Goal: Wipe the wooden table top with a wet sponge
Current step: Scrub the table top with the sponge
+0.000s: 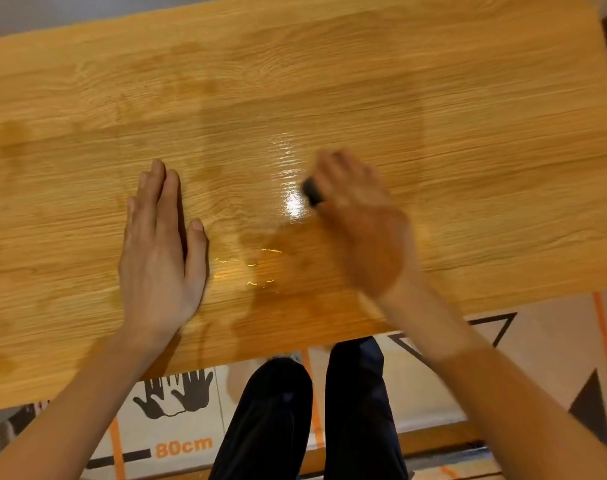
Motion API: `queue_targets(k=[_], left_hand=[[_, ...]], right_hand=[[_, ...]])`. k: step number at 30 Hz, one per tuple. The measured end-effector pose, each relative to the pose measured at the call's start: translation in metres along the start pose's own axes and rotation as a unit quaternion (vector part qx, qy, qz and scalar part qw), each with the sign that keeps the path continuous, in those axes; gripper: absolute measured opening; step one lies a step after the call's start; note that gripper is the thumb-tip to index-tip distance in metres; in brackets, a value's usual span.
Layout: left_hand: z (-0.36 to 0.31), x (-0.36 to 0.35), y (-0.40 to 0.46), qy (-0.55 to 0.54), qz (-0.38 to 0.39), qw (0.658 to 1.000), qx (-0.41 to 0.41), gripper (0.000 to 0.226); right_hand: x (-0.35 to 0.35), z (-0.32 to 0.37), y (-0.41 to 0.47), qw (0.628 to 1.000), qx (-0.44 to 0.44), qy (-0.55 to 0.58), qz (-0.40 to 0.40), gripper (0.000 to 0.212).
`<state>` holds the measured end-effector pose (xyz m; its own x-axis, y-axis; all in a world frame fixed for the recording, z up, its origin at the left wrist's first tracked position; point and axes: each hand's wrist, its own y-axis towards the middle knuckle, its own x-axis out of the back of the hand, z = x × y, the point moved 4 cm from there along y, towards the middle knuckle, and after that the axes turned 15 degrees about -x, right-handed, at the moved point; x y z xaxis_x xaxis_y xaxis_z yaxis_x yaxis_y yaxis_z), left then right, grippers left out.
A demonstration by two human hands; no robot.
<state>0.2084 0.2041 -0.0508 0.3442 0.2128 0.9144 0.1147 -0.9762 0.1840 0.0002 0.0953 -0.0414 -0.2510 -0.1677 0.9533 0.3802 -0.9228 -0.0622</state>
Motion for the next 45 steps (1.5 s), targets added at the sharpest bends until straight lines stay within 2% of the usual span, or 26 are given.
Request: queue_targets(k=[2,4,7,10,13,15,17,19,22,24,25,28,31,34,36,40,42,43,45], left_hand=[[0.0,0.0,0.0,-0.003,-0.003,1.0,0.005,0.055],[0.0,-0.001,0.0,-0.005,-0.004,1.0,0.01,0.055],[0.002,0.0,0.001,-0.001,0.001,1.0,0.008,0.055],[0.003,0.0,0.003,-0.003,0.003,1.0,0.003,0.055],[0.003,-0.001,0.001,0.0,0.005,1.0,0.004,0.054],[0.003,-0.002,0.0,-0.003,0.004,1.0,0.004,0.053],[0.004,-0.002,0.0,0.0,0.002,1.0,-0.002,0.053],[0.004,-0.002,0.0,0.002,-0.002,1.0,-0.011,0.053],[0.005,-0.003,-0.001,0.004,-0.005,1.0,-0.017,0.053],[0.005,-0.003,-0.001,0.008,-0.007,1.0,-0.017,0.053],[0.005,-0.003,0.0,0.009,-0.006,1.0,-0.016,0.053],[0.005,-0.003,0.001,0.009,-0.008,1.0,-0.012,0.053],[0.004,-0.005,-0.001,0.002,-0.012,1.0,-0.013,0.054],[0.005,-0.004,-0.002,-0.004,-0.017,1.0,-0.009,0.054],[0.007,-0.002,-0.002,-0.019,-0.014,1.0,-0.011,0.055],[0.005,0.005,-0.01,-0.051,0.0,0.998,-0.028,0.057],[-0.002,0.01,-0.021,-0.062,0.009,0.998,-0.019,0.057],[-0.007,0.012,-0.029,-0.07,0.013,0.997,-0.008,0.056],[-0.019,0.012,-0.045,-0.083,0.015,0.996,0.015,0.054]], right_hand=[[0.024,-0.057,-0.009,0.995,-0.089,0.022,-0.04,0.038],[0.039,-0.09,-0.023,0.978,-0.181,0.064,-0.079,0.04],[0.03,-0.065,-0.026,0.955,-0.248,0.099,-0.128,0.039],[-0.003,0.017,-0.032,0.971,-0.165,0.081,-0.151,0.04],[-0.033,0.088,-0.04,0.981,-0.095,0.119,-0.119,0.039],[-0.035,0.103,-0.042,0.991,-0.022,0.101,-0.082,0.044],[-0.025,0.079,-0.042,0.997,0.019,0.057,-0.046,0.05],[-0.008,0.027,-0.048,0.998,-0.014,0.042,-0.047,0.046],[0.023,-0.056,-0.066,0.977,-0.17,0.093,-0.084,0.039],[0.027,-0.067,-0.073,0.955,-0.248,0.117,-0.111,0.04],[0.023,-0.055,-0.071,0.95,-0.26,0.122,-0.124,0.039],[-0.004,0.023,-0.062,0.972,-0.184,0.075,-0.129,0.04],[-0.033,0.095,-0.066,0.995,-0.067,0.049,-0.062,0.048],[-0.024,0.074,-0.065,0.996,0.008,0.066,-0.059,0.048],[-0.007,0.018,-0.068,0.993,-0.023,0.091,-0.078,0.041],[0.03,-0.088,-0.081,0.959,-0.234,0.12,-0.109,0.04],[0.028,-0.085,-0.08,0.937,-0.291,0.134,-0.137,0.041],[0.022,-0.068,-0.077,0.937,-0.292,0.126,-0.146,0.041],[0.002,-0.014,-0.078,0.952,-0.236,0.103,-0.163,0.039]])
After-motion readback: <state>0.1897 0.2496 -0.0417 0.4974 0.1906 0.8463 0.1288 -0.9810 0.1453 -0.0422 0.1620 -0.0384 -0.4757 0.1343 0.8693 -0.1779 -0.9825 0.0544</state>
